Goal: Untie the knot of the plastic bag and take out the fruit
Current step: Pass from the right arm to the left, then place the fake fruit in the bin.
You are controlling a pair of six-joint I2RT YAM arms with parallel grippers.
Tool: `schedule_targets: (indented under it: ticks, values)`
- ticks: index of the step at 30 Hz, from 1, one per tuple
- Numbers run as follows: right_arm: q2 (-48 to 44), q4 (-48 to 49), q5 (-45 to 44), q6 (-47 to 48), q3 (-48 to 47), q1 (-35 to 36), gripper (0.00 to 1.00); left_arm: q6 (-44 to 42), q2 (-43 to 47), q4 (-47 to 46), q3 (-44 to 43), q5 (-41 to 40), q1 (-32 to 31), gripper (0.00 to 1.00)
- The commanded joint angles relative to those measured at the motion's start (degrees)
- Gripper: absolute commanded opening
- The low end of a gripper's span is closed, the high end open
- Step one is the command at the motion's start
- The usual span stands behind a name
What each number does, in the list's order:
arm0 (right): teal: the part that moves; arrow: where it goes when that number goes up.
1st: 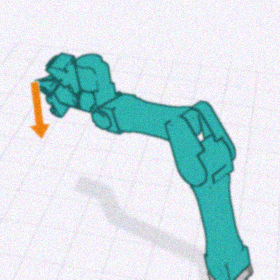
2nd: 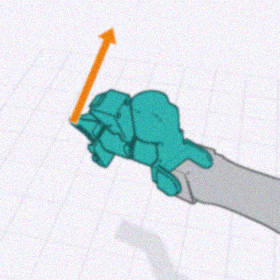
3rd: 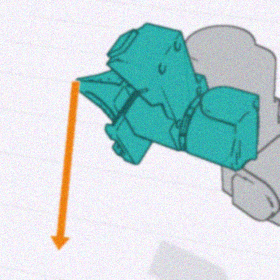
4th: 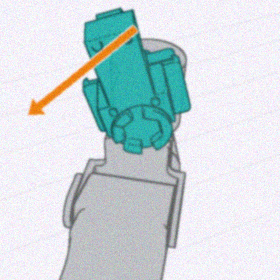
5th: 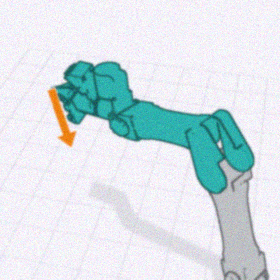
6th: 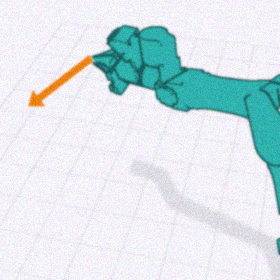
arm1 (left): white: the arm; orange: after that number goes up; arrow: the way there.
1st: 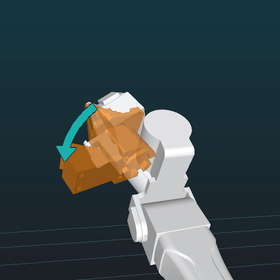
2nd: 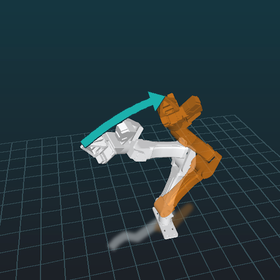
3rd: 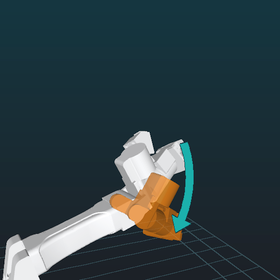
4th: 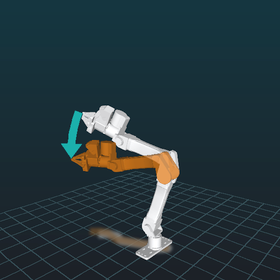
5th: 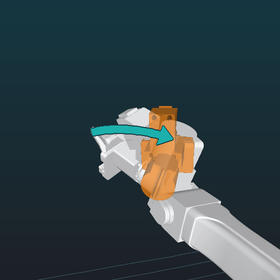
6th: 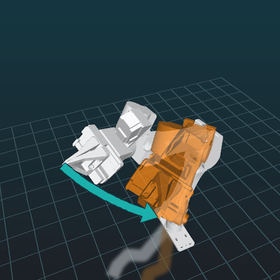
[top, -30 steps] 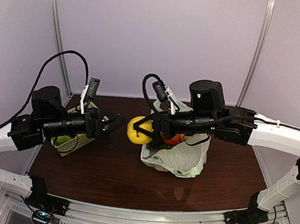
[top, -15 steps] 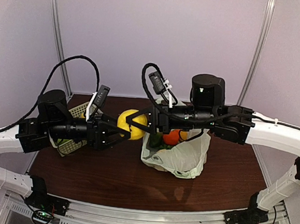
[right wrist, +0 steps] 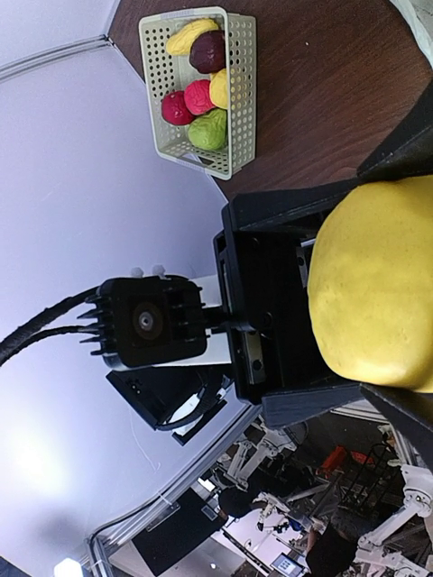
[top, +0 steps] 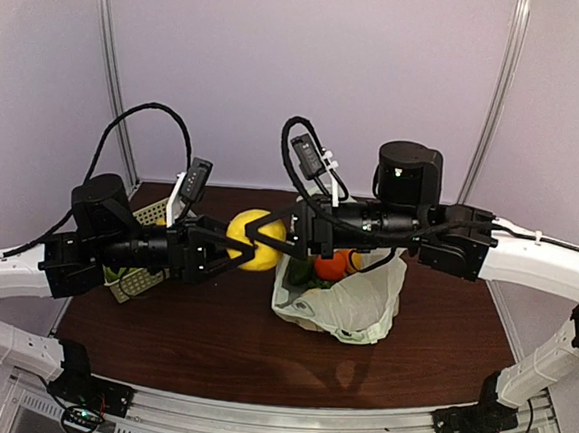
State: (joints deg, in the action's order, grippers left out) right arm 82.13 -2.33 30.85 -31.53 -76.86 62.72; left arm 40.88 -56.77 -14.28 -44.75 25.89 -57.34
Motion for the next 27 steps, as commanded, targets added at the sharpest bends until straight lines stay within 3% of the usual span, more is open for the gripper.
schedule_targets:
  ticks: [1, 4, 7, 13, 17, 22, 27]
  values:
    - [-1.66, 1.36, 0.88, -0.42, 1.19, 0.14, 0.68, 1.37, 0.4, -4.83, 0.92, 1.08, -0.05, 0.74]
    - [-1.81, 1.35, 0.92, -0.43, 1.32, 0.2, 0.68, 1.73, 0.29, -5.34, 1.14, 1.05, -0.05, 0.56]
    - [-2.22, 1.38, 0.52, -0.5, 1.59, 0.13, 0.74, 1.83, 0.27, -5.56, 1.44, 0.61, -0.05, 0.47]
    - [-3.73, -0.86, -2.92, 1.15, 2.2, 0.01, 0.97, 2.27, 0.78, -4.51, 1.7, -2.19, 0.02, 0.44]
    - [-7.54, -6.43, -10.74, 3.87, 2.14, -1.48, 0.99, 1.92, 0.95, 6.57, -0.5, -10.48, 0.42, 0.42]
    - [-14.08, -15.39, -23.88, 7.36, 3.02, -2.8, 0.99, 5.65, 1.27, 16.19, 0.84, -10.17, 11.63, 0.42]
    - [-19.58, -24.09, -37.28, 8.54, 5.31, -2.85, 0.99, 1.97, 1.18, 25.77, -0.77, -8.96, 26.92, 0.44]
